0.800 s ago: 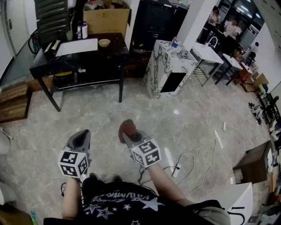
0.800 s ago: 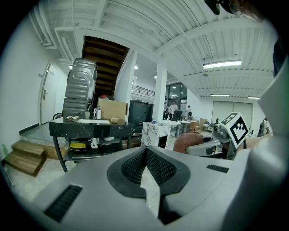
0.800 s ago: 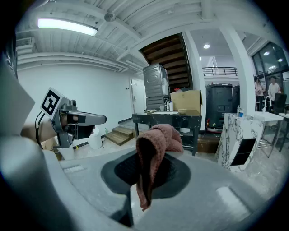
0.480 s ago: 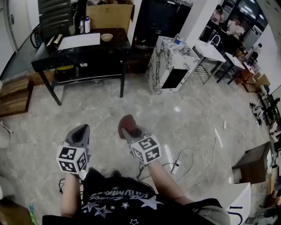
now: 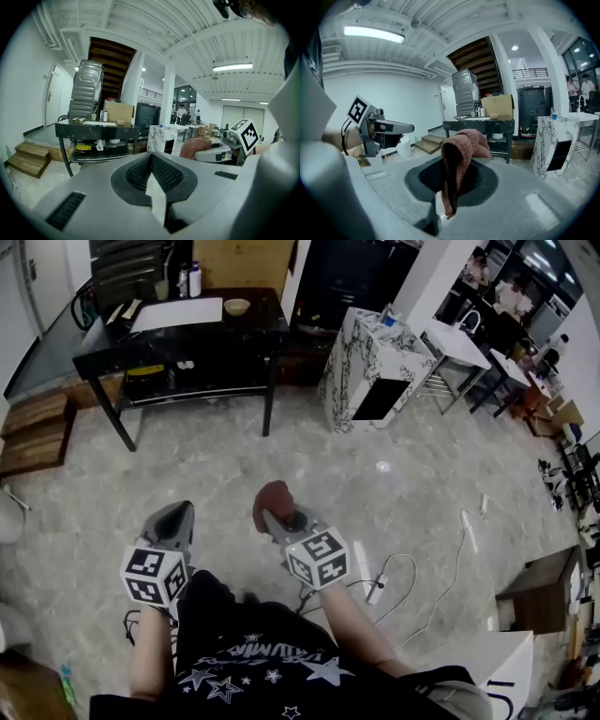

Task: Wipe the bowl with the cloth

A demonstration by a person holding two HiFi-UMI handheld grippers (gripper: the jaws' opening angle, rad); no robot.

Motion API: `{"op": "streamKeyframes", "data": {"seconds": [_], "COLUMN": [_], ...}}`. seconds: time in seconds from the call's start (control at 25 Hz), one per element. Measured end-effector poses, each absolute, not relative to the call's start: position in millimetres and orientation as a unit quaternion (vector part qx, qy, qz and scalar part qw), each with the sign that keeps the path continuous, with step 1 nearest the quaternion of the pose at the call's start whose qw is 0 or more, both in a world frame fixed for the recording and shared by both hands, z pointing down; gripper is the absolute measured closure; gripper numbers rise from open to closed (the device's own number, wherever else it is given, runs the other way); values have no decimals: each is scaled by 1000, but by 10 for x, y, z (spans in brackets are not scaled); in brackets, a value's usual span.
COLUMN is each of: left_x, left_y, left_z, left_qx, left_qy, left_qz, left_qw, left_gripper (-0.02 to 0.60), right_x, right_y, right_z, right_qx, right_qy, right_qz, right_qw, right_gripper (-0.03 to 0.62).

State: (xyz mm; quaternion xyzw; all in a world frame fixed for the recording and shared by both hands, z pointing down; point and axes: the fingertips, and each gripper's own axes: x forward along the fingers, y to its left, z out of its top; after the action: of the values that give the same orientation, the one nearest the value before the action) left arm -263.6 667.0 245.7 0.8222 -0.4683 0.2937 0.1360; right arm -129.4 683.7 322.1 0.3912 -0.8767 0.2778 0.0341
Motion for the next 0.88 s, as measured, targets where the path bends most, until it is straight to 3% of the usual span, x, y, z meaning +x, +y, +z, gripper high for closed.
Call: {"op": "streamKeyframes", "data": {"seconds": [0.48, 0.88], "left_x": [-2858, -3248], "left_y": [6089, 4741], "left_z": [2742, 2969], "left_qx": [829, 837], "left_qy": [-454, -430], "left_qz": [280, 284], "left_qw": [169, 186], "left_gripper": [572, 572], "right_x": [-1363, -1720], "right_y": [6410, 5129], "right_z": [3623, 3819], "right_qx": [414, 429], "right_qy": [-849, -834], "right_qz": [322, 337], "right_qw": [60, 78], "right_gripper": [545, 545]}}
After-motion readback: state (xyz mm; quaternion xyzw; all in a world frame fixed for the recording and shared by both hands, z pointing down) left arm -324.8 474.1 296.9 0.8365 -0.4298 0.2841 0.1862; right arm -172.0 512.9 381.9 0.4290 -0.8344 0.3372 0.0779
